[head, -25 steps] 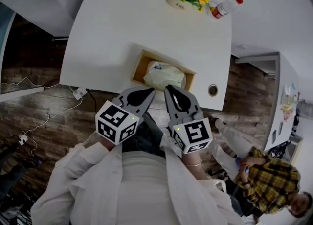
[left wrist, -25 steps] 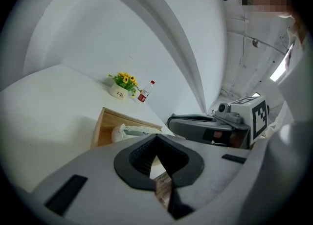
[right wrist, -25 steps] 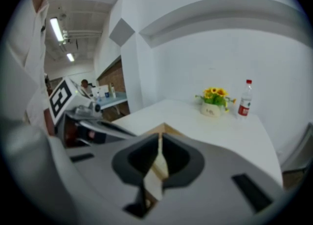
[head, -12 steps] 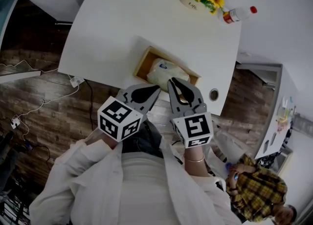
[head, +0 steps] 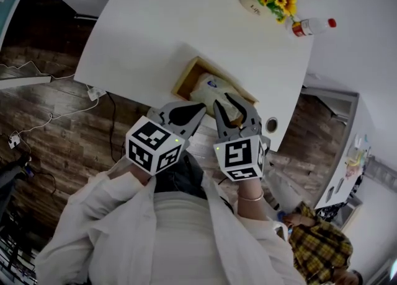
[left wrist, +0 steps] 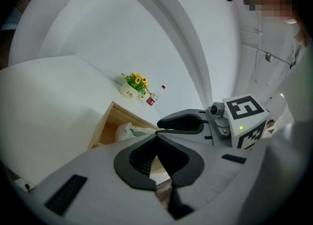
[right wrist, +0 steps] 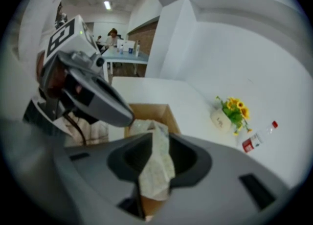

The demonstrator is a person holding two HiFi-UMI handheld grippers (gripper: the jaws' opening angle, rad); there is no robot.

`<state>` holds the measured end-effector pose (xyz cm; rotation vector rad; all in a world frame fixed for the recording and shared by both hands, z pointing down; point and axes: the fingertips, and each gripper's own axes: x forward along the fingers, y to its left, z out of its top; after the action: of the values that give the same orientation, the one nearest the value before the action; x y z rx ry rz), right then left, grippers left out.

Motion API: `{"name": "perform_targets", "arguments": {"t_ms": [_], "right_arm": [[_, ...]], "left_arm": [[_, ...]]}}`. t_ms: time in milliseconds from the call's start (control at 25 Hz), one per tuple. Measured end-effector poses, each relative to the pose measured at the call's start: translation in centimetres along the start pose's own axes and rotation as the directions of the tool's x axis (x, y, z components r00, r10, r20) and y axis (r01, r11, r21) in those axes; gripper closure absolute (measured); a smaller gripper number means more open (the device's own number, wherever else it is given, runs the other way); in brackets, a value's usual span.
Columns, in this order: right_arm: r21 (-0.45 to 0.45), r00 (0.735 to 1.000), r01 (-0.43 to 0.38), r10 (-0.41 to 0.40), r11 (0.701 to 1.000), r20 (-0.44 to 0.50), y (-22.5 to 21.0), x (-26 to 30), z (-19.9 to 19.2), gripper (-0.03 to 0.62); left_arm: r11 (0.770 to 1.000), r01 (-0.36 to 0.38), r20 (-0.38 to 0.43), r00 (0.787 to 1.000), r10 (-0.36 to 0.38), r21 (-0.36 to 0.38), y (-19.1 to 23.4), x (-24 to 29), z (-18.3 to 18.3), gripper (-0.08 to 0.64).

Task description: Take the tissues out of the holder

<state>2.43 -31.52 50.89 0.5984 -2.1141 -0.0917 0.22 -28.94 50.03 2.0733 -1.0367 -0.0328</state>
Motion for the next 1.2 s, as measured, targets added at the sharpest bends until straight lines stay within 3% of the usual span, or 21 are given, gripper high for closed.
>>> {"name": "perform_targets", "arguments": {"t_ms": [440,1000,1200], "right_arm": [[-0.245,0.989,-0.003,-0.032,0.97,-0.142,-0.4,2.5,-1.0,0.48],[-0.208,0.987,0.016,-0.049,0.978,-0.154,-0.8,3.1,-1.8,0.483],[-0.191,0.986,0.045,-0.075,0.981,-0.151,-1.2,2.9,-2.0,0.571]], "left_arm": [[0.999,-0.025,0.017,1.0,0.026,-0.037,0.9,-0.2,0.0,0.543],[0.997,-0.063,0.053,0.996,0.065,-0.044,2.5,-0.6,1.4,0.543],[0.997,-0.064,0.051,0.996,0.066,-0.048,2.3,-0.7,1.1,0.543]]}}
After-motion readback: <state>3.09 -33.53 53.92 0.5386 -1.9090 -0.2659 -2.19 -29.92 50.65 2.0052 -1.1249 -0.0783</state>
